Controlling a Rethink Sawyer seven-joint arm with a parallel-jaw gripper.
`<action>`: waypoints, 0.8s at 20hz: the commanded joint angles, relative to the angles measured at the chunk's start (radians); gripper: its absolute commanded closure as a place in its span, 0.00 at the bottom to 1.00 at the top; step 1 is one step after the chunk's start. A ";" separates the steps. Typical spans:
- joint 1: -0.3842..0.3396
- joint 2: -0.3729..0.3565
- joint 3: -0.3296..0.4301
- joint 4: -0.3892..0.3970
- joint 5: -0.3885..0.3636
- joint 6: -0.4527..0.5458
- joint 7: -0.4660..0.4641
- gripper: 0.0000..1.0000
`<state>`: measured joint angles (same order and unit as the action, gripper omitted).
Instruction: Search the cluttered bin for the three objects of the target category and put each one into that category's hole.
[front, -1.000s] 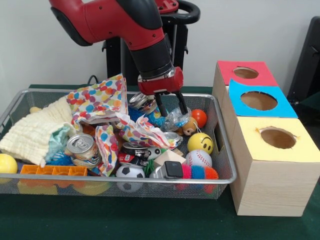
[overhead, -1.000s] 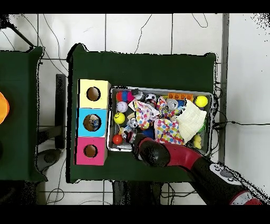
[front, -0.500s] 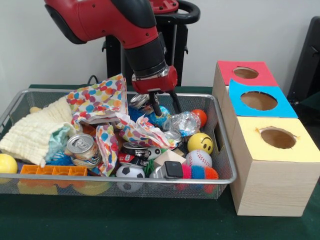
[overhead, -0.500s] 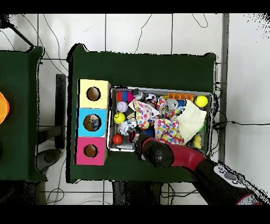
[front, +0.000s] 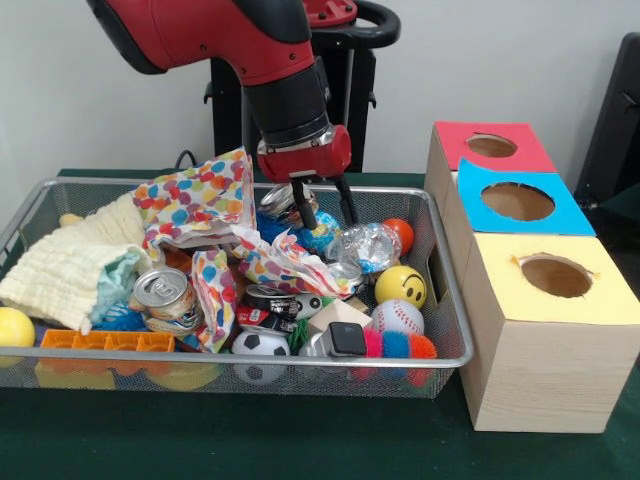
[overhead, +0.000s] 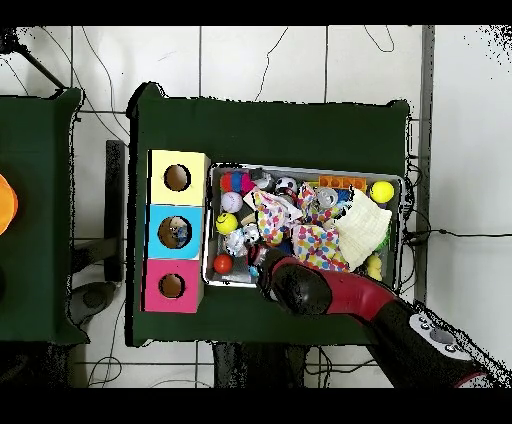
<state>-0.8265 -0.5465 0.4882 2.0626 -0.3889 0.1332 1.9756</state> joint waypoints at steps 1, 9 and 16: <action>0.022 -0.030 0.008 -0.041 0.052 0.100 0.075 0.00; 0.052 0.004 -0.036 -0.018 0.051 0.039 0.121 0.00; 0.073 -0.004 -0.104 0.003 0.103 -0.025 0.196 0.00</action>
<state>-0.7595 -0.5607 0.4464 2.0838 -0.3513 0.1330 1.9756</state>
